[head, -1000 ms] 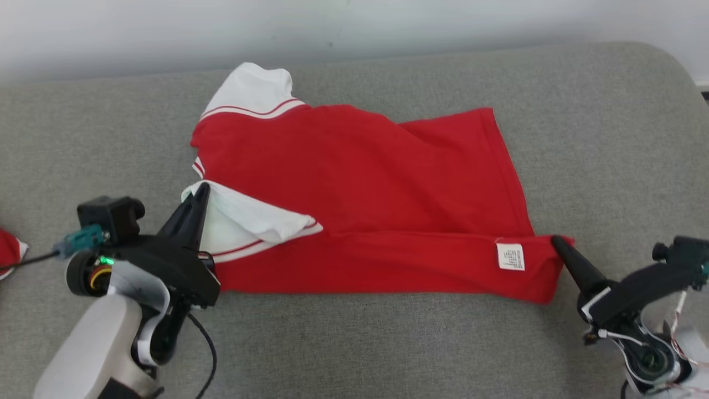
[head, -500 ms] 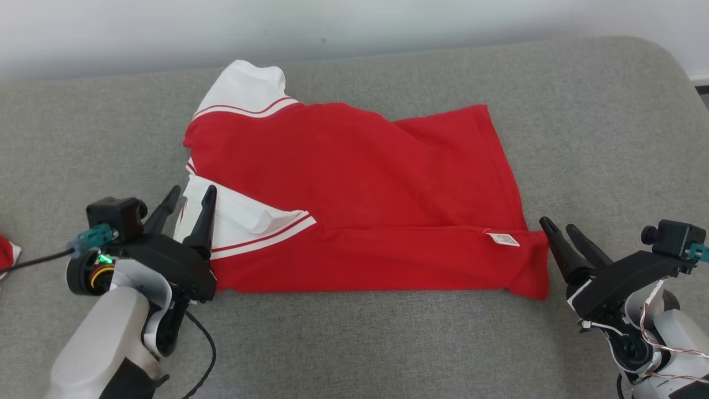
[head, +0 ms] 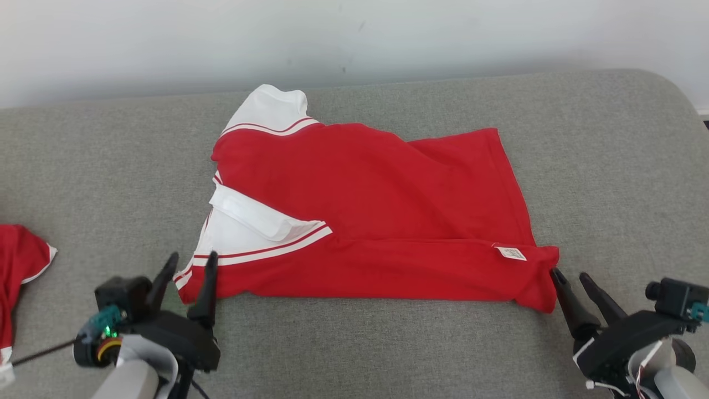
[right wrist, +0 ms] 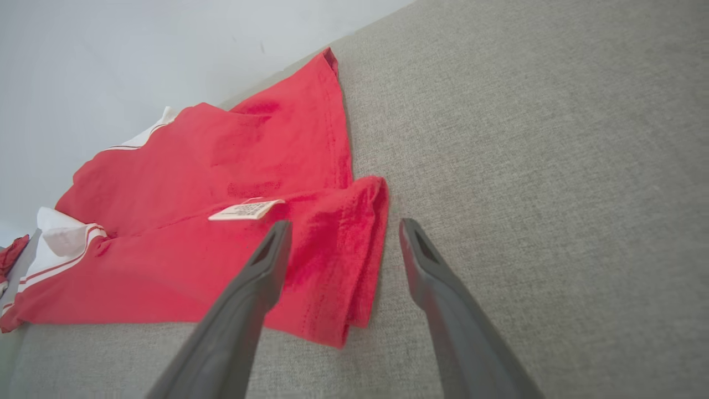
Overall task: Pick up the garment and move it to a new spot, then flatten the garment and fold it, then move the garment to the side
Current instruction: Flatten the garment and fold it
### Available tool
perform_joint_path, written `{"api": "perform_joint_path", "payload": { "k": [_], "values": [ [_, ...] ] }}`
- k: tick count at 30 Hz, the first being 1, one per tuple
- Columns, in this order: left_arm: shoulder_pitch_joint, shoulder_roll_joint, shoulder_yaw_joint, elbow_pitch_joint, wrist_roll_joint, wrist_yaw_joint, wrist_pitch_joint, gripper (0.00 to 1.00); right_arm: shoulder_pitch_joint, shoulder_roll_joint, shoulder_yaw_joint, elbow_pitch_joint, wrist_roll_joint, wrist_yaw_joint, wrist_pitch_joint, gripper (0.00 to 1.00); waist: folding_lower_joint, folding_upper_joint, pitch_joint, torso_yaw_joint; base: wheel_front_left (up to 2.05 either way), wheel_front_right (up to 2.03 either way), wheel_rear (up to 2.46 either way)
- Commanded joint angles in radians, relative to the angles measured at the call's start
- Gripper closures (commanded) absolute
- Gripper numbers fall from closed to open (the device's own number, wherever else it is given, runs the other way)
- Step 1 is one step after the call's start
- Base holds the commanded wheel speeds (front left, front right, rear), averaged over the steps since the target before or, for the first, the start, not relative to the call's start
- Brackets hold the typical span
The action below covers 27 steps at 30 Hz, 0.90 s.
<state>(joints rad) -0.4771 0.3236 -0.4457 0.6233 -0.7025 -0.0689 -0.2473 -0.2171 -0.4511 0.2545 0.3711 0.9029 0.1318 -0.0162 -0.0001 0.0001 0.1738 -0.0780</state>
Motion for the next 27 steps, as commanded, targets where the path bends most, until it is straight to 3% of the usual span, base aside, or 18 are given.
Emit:
{"api": "perform_joint_path", "payload": {
  "k": [1,9,21,22,23,24,25,27],
  "values": [
    [0.028,0.000,0.002,-0.015,0.007,0.008,-0.009,0.00,0.019,0.005,-0.010,-0.001,-0.009,-0.002,-0.007,0.00,0.0001,-0.0001,-0.003,0.005,0.00,0.00,0.00],
    [0.108,0.010,0.005,-0.043,0.013,0.025,-0.014,0.00,0.056,0.035,-0.045,0.027,-0.068,-0.002,-0.011,0.00,0.0001,-0.0001,-0.003,0.014,0.00,0.00,0.00],
    [0.064,-0.017,-0.011,0.064,0.005,0.015,-0.014,0.00,-0.012,0.095,-0.025,0.132,-0.110,-0.002,0.009,0.00,0.0001,-0.0001,0.013,0.003,0.00,0.00,0.00],
    [0.060,-0.021,-0.013,0.076,0.001,0.010,-0.012,0.00,-0.019,0.101,-0.022,0.146,-0.106,-0.002,0.014,0.13,0.0001,-0.0001,0.014,0.003,0.00,0.00,0.00],
    [0.057,-0.025,-0.014,0.090,0.000,0.007,-0.012,0.00,-0.025,0.103,-0.016,0.160,-0.107,-0.002,0.019,0.55,0.0001,-0.0001,0.015,0.003,0.00,0.00,0.00],
    [0.055,-0.032,-0.015,0.105,-0.005,0.005,-0.011,0.27,-0.033,0.107,-0.011,0.170,-0.109,-0.002,0.016,0.83,0.0001,-0.0001,0.016,0.004,0.00,0.00,0.00],
    [0.052,-0.039,-0.016,0.118,-0.012,0.001,-0.009,0.55,-0.041,0.112,-0.006,0.179,-0.110,-0.002,0.012,0.97,0.0001,-0.0001,0.016,0.006,0.00,0.00,0.00],
    [0.047,-0.054,-0.020,0.138,-0.007,-0.001,-0.010,1.00,-0.050,0.119,0.005,0.191,-0.103,-0.002,0.005,1.00,0.0001,-0.0001,0.013,0.013,0.00,0.00,0.00]
  ]
}}
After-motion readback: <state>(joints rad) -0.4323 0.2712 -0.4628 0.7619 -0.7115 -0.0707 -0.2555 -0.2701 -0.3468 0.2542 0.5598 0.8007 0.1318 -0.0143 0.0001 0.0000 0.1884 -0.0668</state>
